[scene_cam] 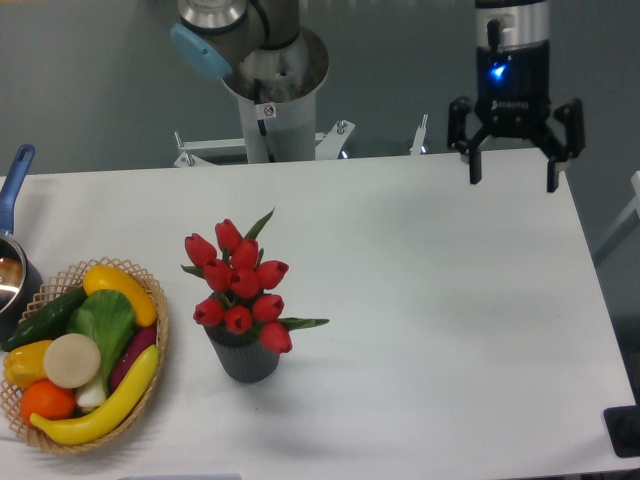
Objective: Insert the flowers into the vase
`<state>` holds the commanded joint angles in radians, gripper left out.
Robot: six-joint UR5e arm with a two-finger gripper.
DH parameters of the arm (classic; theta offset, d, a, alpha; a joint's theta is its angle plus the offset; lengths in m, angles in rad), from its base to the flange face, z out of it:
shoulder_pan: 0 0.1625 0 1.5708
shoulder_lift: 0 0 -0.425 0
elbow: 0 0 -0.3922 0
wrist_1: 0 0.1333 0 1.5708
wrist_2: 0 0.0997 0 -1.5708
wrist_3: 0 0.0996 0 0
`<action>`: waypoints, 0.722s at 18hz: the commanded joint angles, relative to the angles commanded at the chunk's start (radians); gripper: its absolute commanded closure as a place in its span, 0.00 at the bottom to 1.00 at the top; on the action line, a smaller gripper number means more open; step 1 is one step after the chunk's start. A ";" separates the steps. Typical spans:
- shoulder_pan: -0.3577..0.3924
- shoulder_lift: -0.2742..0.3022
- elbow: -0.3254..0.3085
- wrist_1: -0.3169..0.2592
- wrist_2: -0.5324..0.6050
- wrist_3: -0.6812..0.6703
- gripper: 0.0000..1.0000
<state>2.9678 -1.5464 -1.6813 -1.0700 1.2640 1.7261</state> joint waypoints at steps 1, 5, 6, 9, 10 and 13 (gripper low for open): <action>0.023 0.009 0.003 -0.034 0.000 0.062 0.00; 0.057 0.038 -0.011 -0.143 0.029 0.223 0.00; 0.062 0.039 -0.011 -0.159 0.034 0.254 0.00; 0.063 0.048 -0.020 -0.188 0.055 0.282 0.00; 0.066 0.054 -0.028 -0.189 0.061 0.282 0.00; 0.073 0.057 -0.034 -0.189 0.061 0.282 0.00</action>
<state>3.0403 -1.4895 -1.7150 -1.2594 1.3254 2.0080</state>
